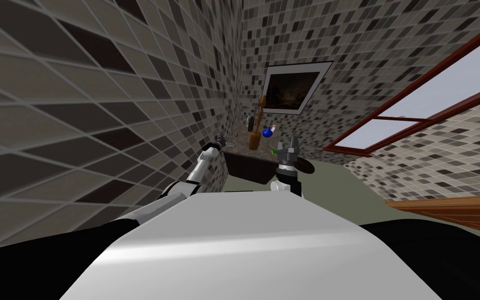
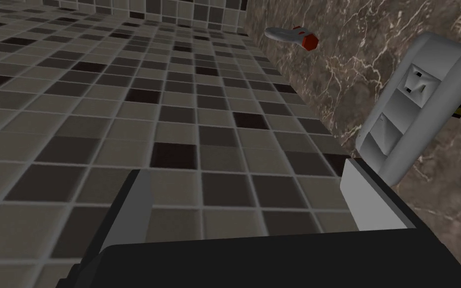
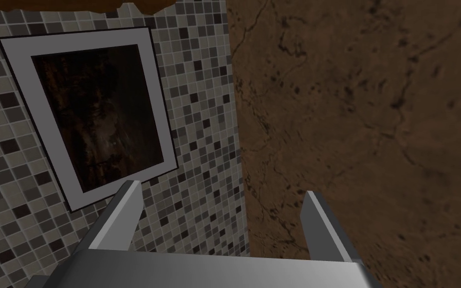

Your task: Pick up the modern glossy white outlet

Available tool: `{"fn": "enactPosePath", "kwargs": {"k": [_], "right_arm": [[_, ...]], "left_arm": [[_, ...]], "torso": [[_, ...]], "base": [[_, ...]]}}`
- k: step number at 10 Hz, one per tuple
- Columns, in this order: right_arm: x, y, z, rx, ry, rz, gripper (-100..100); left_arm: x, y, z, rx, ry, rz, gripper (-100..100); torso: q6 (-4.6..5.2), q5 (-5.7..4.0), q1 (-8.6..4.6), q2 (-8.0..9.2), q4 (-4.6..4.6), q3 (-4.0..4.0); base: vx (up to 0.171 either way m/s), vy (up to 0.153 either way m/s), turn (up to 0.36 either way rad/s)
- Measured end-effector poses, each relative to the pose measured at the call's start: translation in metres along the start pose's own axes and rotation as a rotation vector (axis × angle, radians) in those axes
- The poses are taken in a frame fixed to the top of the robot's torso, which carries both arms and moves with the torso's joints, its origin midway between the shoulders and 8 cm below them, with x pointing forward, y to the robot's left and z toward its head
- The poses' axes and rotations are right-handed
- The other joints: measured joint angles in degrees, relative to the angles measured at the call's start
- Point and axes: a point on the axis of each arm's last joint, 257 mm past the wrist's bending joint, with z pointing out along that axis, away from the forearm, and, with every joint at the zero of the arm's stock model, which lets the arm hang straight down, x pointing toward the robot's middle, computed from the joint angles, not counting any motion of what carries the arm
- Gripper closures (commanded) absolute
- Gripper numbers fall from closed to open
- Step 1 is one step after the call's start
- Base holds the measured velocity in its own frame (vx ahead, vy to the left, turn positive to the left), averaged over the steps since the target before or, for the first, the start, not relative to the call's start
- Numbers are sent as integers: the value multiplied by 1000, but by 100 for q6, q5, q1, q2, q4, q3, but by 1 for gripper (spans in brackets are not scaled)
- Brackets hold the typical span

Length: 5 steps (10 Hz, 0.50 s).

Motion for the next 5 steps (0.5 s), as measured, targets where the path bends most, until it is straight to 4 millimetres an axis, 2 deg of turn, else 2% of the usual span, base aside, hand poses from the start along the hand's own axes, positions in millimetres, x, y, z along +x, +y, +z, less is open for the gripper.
{"fn": "enactPosePath", "kwargs": {"k": [5], "right_arm": [[0, 0, 0, 0, 0, 0, 0]], "left_arm": [[31, 33, 28, -149, 62, 33, -100]], "torso": [[0, 1, 5, -10, -2, -6]], "base": [[38, 46, -4]]}}
